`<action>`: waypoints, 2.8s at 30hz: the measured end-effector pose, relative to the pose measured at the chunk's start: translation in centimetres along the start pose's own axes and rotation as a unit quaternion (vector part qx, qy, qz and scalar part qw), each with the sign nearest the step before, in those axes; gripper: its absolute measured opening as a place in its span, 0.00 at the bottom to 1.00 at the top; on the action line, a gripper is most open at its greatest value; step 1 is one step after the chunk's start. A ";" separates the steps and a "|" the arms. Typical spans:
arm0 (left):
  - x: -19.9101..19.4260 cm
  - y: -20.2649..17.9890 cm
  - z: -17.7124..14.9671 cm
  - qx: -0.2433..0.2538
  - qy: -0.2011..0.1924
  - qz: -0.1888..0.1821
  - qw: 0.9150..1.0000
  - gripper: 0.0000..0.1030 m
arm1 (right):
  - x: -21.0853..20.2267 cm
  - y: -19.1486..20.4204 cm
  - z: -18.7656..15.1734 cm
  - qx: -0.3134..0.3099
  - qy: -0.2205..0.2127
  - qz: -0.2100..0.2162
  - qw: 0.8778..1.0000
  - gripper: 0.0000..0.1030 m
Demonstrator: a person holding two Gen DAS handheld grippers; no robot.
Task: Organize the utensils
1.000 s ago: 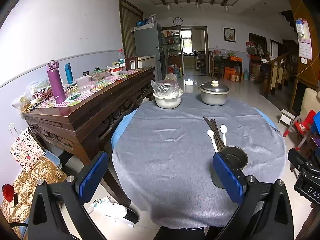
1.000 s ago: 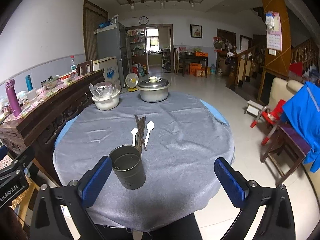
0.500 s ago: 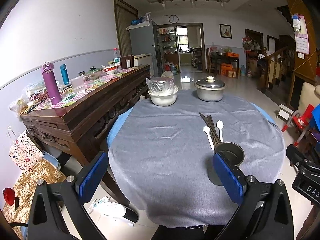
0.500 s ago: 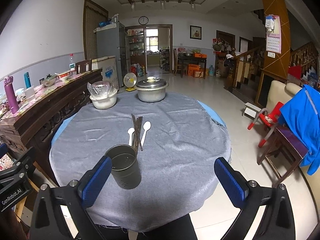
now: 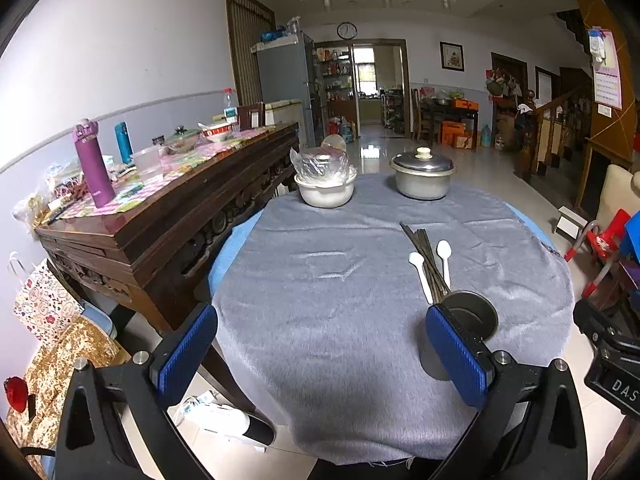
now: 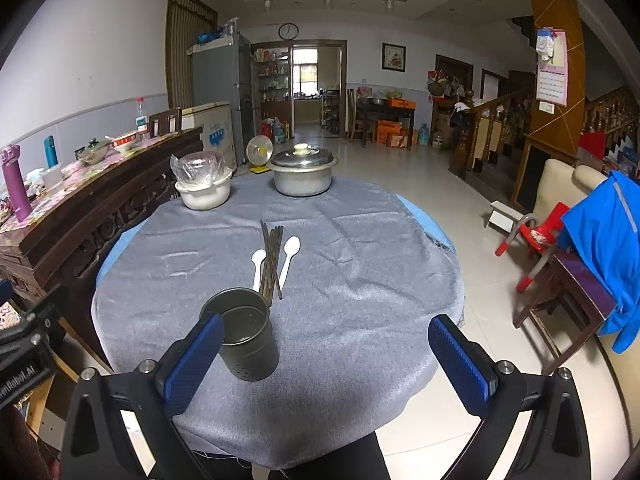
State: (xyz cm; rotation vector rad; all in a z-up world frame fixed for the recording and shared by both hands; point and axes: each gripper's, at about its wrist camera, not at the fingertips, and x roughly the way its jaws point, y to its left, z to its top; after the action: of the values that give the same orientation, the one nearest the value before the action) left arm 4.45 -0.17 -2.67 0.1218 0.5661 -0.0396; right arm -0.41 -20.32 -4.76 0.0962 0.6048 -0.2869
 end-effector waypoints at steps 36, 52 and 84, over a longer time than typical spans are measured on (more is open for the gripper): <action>36.1 -9.2 5.4 -0.073 0.297 -0.255 0.917 0.72 | 43.4 -1.6 9.0 0.131 0.254 0.248 0.926 0.40; 38.5 -11.1 4.6 -0.074 0.296 -0.276 0.911 0.00 | 42.2 -2.5 8.0 0.131 0.200 0.230 0.943 0.03; 39.3 -15.7 4.4 -0.065 0.297 -0.304 0.903 0.34 | 39.1 -6.8 5.9 0.180 0.185 0.243 0.935 0.03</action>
State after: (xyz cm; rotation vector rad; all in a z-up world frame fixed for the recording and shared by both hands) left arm 38.78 -16.49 -21.72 -0.1873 1.2010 -0.5892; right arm 31.45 -37.15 -22.40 0.6570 0.8736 0.1122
